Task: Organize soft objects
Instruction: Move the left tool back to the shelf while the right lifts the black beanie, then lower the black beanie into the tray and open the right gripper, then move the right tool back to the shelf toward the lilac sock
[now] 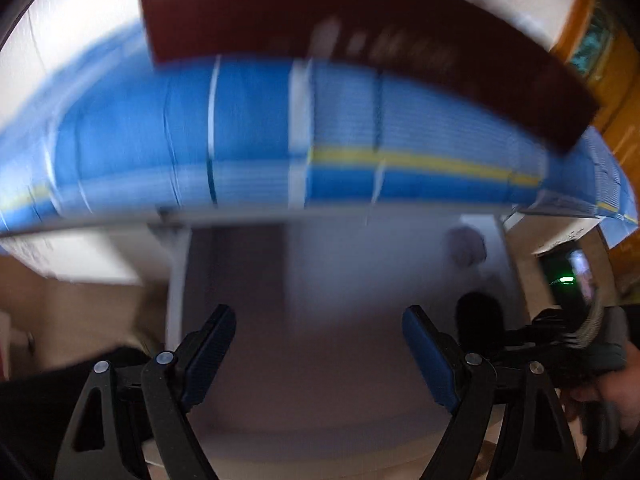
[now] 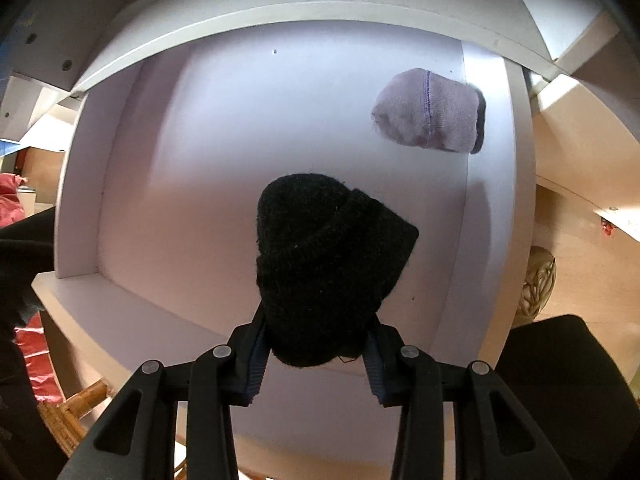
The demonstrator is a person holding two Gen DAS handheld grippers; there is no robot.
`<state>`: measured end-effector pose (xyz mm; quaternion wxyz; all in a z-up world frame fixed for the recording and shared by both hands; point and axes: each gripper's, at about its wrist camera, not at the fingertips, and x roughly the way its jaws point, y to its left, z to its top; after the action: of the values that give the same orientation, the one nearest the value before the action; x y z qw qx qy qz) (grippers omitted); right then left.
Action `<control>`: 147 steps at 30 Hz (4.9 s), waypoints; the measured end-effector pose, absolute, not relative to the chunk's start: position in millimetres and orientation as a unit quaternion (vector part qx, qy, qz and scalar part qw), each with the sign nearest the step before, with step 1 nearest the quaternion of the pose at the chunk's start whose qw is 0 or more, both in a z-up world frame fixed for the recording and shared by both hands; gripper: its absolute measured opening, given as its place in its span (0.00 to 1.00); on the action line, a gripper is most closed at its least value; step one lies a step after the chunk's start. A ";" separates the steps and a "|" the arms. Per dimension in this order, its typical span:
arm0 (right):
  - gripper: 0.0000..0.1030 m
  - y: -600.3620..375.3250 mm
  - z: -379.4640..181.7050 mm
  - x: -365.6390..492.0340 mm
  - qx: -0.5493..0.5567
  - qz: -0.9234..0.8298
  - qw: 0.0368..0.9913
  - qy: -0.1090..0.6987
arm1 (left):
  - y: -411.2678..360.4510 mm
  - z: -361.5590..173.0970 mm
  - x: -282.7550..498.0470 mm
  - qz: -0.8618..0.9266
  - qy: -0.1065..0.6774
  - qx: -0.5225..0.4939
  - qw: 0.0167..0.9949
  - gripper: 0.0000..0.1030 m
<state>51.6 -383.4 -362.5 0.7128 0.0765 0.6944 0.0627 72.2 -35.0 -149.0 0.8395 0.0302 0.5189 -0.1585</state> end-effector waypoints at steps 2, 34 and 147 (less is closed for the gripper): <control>0.39 -379.9 -355.4 47.5 0.085 0.063 0.715 0.691 | -29.2 -160.4 74.5 -0.151 0.540 0.013 0.828 0.83; 0.39 -386.5 -121.7 21.5 0.120 0.128 0.790 0.587 | -15.7 -200.1 77.1 -0.117 0.606 -0.042 0.785 0.85; 0.46 -336.4 -423.5 89.3 -0.419 0.000 0.686 0.595 | -11.3 -223.7 77.5 -0.076 0.634 -0.023 0.770 0.85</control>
<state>89.3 -336.4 -423.5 0.6857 -0.4193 0.5950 0.0000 77.5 -11.3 -223.7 0.7695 -0.0232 0.6337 -0.0757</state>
